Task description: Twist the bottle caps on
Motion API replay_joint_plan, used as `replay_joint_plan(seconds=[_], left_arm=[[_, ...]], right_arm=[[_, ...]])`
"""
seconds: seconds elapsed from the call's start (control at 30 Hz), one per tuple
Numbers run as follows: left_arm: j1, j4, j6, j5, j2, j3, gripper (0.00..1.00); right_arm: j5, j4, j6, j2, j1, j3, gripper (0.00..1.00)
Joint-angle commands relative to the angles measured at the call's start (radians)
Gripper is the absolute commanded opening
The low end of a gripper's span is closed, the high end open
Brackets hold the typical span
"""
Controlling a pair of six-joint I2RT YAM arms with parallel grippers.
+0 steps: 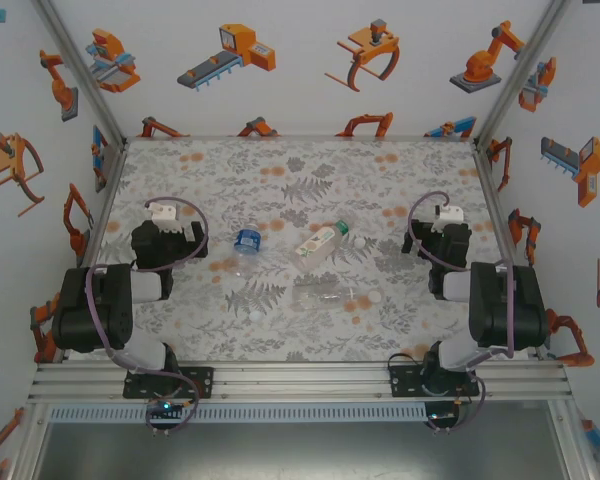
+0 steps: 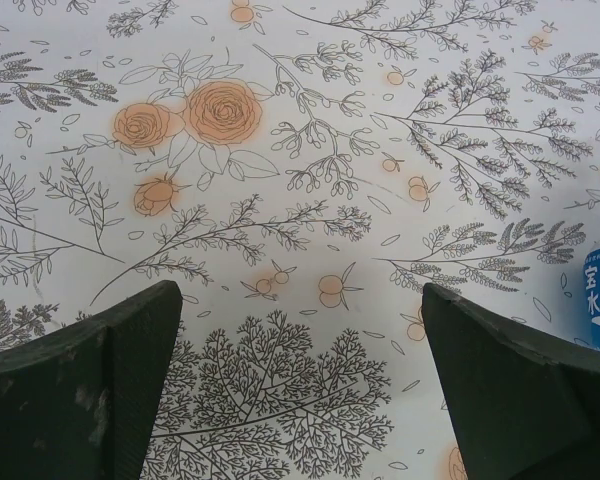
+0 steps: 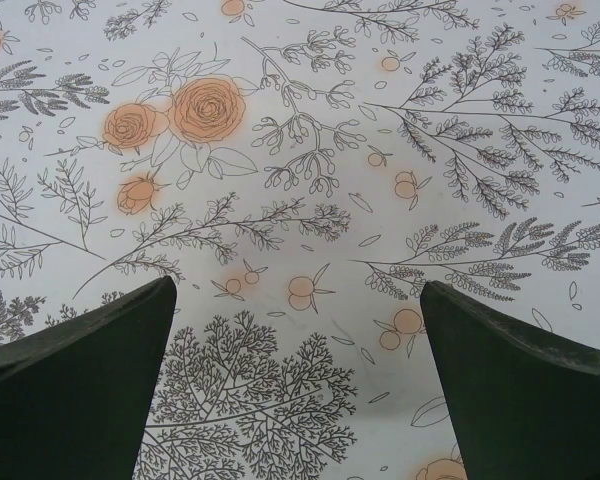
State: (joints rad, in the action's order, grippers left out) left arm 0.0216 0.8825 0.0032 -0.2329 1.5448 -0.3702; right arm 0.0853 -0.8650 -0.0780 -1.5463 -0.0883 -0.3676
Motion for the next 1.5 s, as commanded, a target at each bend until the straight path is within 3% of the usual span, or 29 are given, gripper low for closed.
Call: replay_joint_plan(seconds=[0.0, 0.87, 1.0, 1.47], left_arm=[[0.008, 0.015, 0.005, -0.006, -0.006, -0.003, 0.97], [0.009, 0.013, 0.004, -0.003, -0.005, -0.005, 0.97], [0.0, -0.043, -0.046, 0.164, -0.004, -0.035, 0.97], [-0.009, -0.045, -0.041, 0.183, -0.006, -0.037, 0.97]], right_arm=[[-0.013, -0.001, 0.001, 0.003, 0.006, -0.022, 0.99], [-0.012, -0.002, 0.001, 0.003, 0.006, -0.022, 0.99], [-0.013, -0.002, 0.0, 0.003, 0.007, -0.022, 0.99], [-0.012, -0.002, 0.0, 0.003, 0.006, -0.022, 0.99]])
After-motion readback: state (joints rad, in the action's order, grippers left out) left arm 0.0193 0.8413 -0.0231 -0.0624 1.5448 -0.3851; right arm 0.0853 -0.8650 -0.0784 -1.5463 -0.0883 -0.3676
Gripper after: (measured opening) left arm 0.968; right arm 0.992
